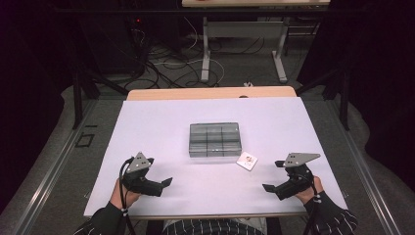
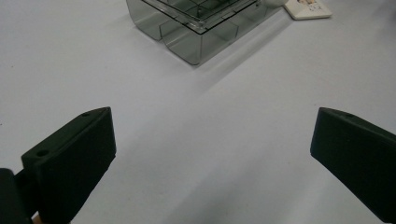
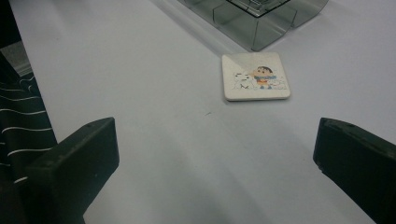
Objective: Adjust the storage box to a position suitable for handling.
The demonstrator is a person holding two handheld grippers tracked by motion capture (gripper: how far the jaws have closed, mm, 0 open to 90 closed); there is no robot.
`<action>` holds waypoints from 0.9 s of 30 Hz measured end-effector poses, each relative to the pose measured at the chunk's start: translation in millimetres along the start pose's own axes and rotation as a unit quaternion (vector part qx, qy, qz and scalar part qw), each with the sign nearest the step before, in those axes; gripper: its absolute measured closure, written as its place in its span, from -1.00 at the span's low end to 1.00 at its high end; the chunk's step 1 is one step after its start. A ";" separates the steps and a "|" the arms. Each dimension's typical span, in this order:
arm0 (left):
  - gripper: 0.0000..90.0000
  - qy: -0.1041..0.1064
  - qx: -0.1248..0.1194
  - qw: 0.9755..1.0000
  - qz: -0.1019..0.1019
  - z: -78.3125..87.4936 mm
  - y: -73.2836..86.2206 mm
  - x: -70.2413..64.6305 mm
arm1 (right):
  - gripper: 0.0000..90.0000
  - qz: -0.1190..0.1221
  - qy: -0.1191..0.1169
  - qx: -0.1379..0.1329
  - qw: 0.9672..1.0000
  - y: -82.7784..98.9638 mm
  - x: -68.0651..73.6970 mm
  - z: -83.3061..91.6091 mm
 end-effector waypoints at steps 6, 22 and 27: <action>-0.99 -0.001 0.002 1.000 -0.001 0.3 0.4 -0.4 | -1.00 -0.003 -0.002 -0.014 1.000 -3.4 1.2 -3.5; -0.99 -0.007 0.017 1.000 -0.001 -6.7 1.6 0.6 | -0.99 -0.001 -0.004 0.012 1.000 -14.9 9.4 -28.1; -0.99 -0.012 0.018 1.000 -0.003 -5.1 2.0 1.7 | -0.98 -0.001 -0.006 0.011 1.000 -20.0 10.0 -34.9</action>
Point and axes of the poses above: each handheld gripper's, and its own axes: z roughly backward along the jaws, y roughly out of its underside, x roughly to its left, the point moved 4 cm from there along -z, roughly forward along the jaws, and after that the axes turned 15 degrees about -z, right-handed, at the moved point
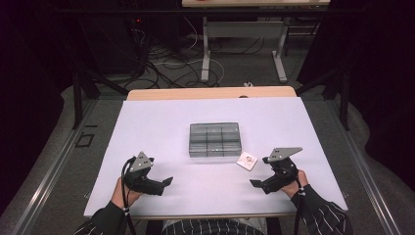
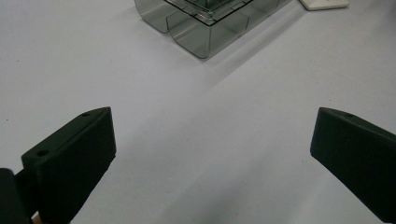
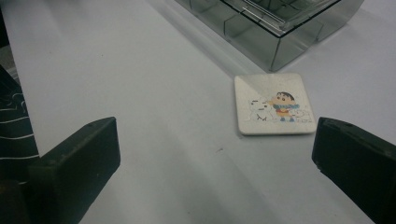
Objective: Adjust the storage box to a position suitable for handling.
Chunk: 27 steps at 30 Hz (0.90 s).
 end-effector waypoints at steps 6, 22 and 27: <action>-0.99 0.000 -0.001 1.000 -0.002 0.4 -0.2 1.1 | -0.98 -0.003 -0.003 -0.003 1.000 -6.6 1.8 -5.0; -0.99 0.000 0.006 1.000 -0.013 -1.1 -1.0 -0.8 | -1.00 0.002 -0.026 0.005 1.000 -27.5 15.0 -30.5; -0.99 0.002 0.007 1.000 -0.012 -1.2 -1.4 -0.9 | -1.00 0.009 -0.030 0.010 0.999 -34.6 20.3 -40.9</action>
Point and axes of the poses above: each handheld gripper's, and its own axes: z roughly backward along the jaws, y roughly out of its underside, x roughly to its left, the point moved 4 cm from there along -z, roughly forward along the jaws, and after that the axes turned 15 degrees about -z, right-handed, at the moved point
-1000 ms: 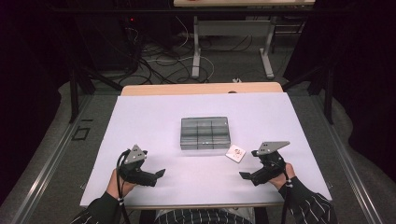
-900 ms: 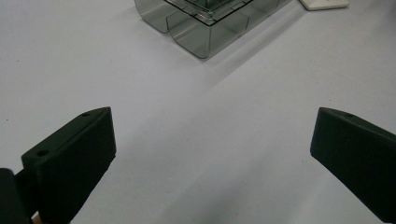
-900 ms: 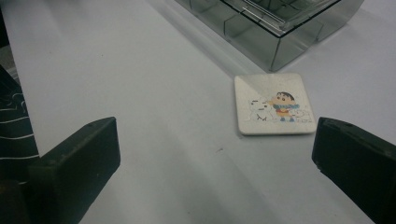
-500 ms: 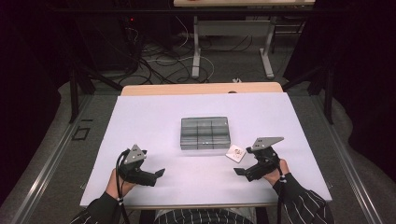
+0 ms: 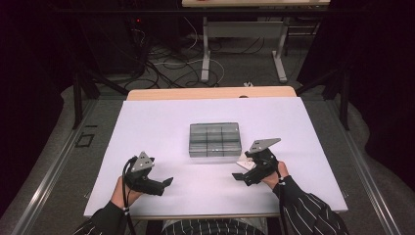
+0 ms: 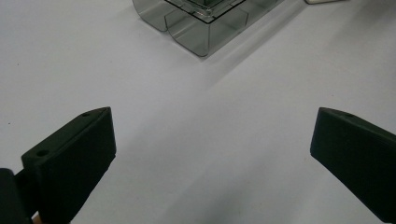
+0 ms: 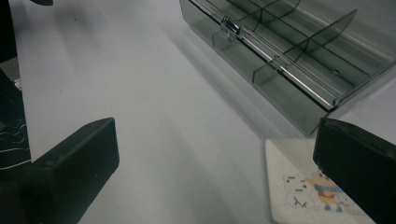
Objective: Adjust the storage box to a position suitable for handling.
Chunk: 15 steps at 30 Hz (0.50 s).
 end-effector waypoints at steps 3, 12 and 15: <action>-0.99 0.001 -0.001 1.000 -0.001 -0.9 -0.3 0.1 | -1.00 -0.003 -0.003 -0.002 1.000 -4.8 1.2 -5.4; -0.99 0.006 0.007 1.000 -0.004 -2.3 -0.4 1.5 | -1.00 -0.002 -0.007 0.006 1.000 -13.3 5.9 -21.9; -0.99 0.005 0.005 1.000 -0.003 -3.2 -0.7 1.9 | -0.99 -0.003 -0.015 0.013 1.000 -15.7 7.3 -24.5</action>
Point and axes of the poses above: each handheld gripper's, and its own axes: z roughly backward along the jaws, y roughly out of its underside, x roughly to its left, the point moved 4 cm from there along -z, roughly forward along the jaws, and after that the axes turned 15 degrees about -z, right-handed, at the moved point
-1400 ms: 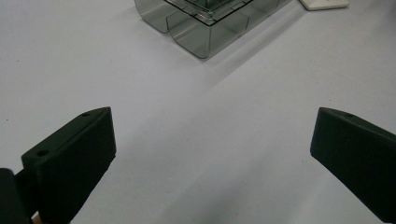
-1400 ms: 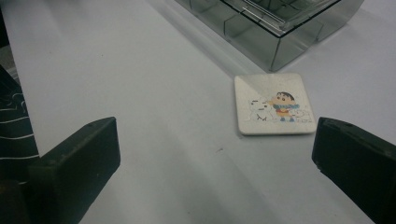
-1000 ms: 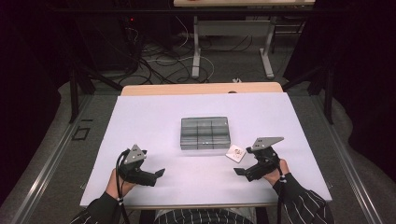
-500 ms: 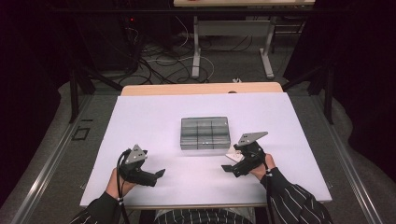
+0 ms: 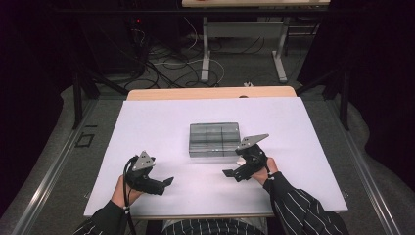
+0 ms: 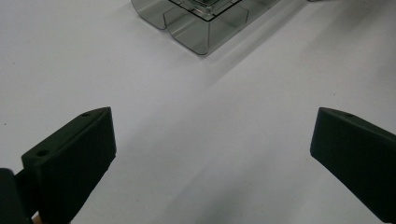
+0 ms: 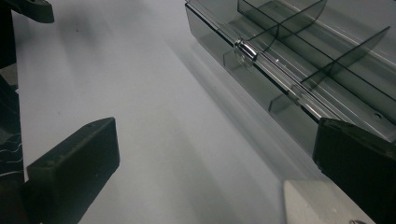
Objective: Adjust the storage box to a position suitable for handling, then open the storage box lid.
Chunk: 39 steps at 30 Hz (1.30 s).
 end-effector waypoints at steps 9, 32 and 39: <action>-0.99 0.005 0.002 1.000 0.001 -1.1 -0.4 -0.2 | -0.79 0.002 -0.007 0.003 1.000 -3.9 5.2 -16.9; -0.99 0.008 0.003 1.000 -0.005 -4.5 -1.7 -0.8 | 0.52 -0.045 0.061 -0.063 0.995 -8.4 -1.9 -33.4; -0.99 0.008 0.003 1.000 -0.006 -4.4 -1.6 -0.9 | 0.69 -0.057 0.066 -0.057 0.995 -10.3 -2.6 -38.3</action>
Point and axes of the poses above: each handheld gripper's, and its own axes: z roughly backward along the jaws, y roughly out of its underside, x roughly to its left, the point moved 4 cm from there along -z, roughly forward along the jaws, and after that the axes turned 15 degrees about -z, right-handed, at the moved point
